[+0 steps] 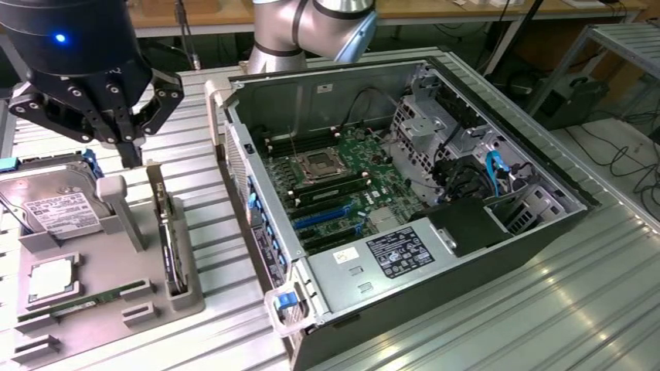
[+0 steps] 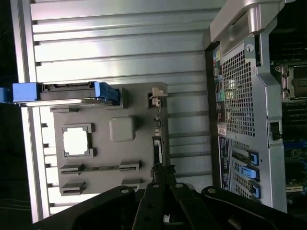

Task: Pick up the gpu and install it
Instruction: 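Reach for the gpu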

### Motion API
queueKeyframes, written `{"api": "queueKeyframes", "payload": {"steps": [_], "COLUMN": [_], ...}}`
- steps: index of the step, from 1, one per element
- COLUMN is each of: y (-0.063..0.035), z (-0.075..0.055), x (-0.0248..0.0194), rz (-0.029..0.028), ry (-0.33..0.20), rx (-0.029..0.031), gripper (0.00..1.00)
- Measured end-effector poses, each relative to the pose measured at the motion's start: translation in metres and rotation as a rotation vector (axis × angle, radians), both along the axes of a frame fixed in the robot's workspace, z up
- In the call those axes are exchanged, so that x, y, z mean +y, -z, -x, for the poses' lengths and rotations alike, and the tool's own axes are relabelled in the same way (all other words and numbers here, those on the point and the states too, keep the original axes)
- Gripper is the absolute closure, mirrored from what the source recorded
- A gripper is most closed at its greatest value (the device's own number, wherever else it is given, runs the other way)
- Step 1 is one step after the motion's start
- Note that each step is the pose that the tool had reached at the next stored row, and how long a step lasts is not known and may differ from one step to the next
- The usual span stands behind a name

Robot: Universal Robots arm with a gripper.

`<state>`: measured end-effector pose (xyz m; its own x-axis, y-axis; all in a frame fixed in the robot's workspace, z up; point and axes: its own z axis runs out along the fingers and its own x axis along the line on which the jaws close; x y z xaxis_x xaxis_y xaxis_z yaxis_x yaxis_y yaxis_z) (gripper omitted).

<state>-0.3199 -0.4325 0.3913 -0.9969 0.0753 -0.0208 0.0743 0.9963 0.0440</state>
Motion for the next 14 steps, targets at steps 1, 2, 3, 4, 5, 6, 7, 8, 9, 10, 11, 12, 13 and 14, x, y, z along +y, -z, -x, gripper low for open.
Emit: {"api": "queueKeyframes", "payload": {"steps": [1, 2, 3, 4, 5, 6, 7, 8, 9, 10, 11, 12, 13, 14], "y": [0.0, 0.0001, 0.0001, 0.0002, 0.0001, 0.0002, 0.0002, 0.0002, 0.0002, 0.0002, 0.0002, 0.0002, 0.0002, 0.0002], "z": [0.002, 0.005, 0.008, 0.011, 0.012, 0.014, 0.016, 0.018, 0.019, 0.02, 0.02, 0.02, 0.02, 0.02], "x": [-0.0005, -0.0011, -0.0018, -0.0025, -0.0029, -0.0033, -0.004, -0.0044, -0.0049, -0.0051, -0.0051, -0.0051, -0.0051, -0.0051], "rz": [0.0, -0.0001, -0.0001, -0.0001, 0.0, -0.0001, -0.0001, 0.0, -0.0001, 0.0, -0.0001, -0.0001, -0.0001, -0.0001], "ry": [0.0, 0.0, 0.0, -0.001, -0.001, -0.001, -0.001, -0.001, -0.001, -0.001, -0.002, -0.002, -0.002, -0.002], "rx": [0.0, -0.0001, -0.0001, -0.0001, 0.0, -0.0001, -0.0001, 0.0, -0.0001, 0.0, -0.0001, -0.0001, -0.0001, -0.0001], "gripper": [0.89, 0.89, 0.89, 0.89, 0.89, 0.89, 0.89, 0.89, 0.89, 0.89, 0.89, 0.89, 0.89, 0.89]}}
